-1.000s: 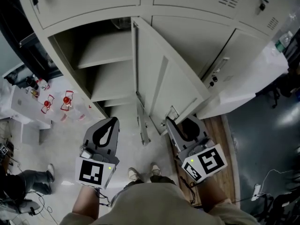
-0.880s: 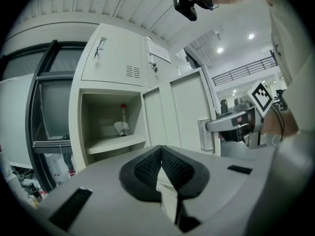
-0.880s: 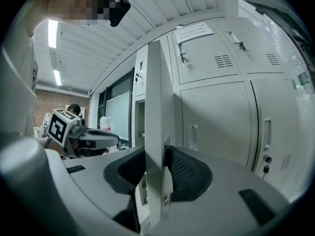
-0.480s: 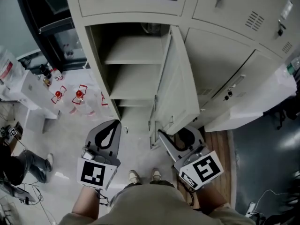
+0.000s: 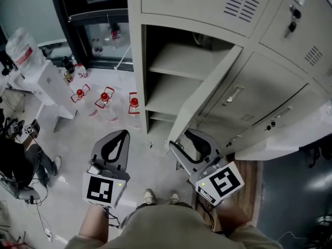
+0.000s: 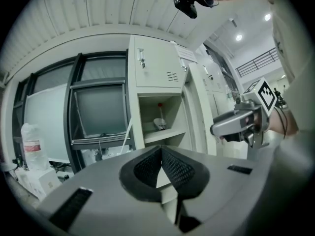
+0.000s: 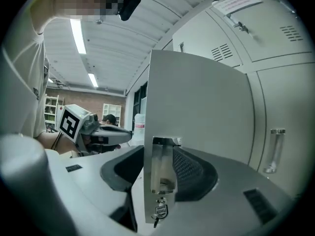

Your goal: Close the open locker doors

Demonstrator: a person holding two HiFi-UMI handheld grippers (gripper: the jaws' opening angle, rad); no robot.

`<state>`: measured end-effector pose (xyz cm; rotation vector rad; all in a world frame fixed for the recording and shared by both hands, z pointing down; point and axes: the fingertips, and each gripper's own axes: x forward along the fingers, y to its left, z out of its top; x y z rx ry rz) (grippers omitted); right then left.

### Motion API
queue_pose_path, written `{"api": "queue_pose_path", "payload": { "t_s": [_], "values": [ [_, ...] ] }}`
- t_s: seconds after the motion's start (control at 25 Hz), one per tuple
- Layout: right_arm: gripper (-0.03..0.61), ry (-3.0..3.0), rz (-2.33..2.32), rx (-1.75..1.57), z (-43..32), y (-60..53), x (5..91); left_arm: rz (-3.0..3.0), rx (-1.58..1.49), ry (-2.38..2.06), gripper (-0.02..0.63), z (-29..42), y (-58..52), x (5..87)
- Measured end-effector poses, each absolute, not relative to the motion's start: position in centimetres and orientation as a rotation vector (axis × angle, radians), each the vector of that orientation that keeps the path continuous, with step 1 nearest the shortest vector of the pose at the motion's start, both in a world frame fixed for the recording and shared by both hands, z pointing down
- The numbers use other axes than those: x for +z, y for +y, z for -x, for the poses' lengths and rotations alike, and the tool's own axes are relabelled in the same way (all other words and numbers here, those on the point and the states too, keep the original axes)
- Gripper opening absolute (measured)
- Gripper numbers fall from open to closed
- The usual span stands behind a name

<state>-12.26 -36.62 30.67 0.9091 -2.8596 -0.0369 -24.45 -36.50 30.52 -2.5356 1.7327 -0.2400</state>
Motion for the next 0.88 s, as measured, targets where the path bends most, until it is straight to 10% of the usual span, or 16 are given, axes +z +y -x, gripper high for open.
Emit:
{"api": "queue_pose_path", "payload": {
  "t_s": [0.88],
  "values": [
    [0.156, -2.79, -0.977, -0.114, 18.5, -51.3, 34.3, 2.481, -0.239, 1.878, 0.006, 31.9, -44.2, 34.7]
  ]
}}
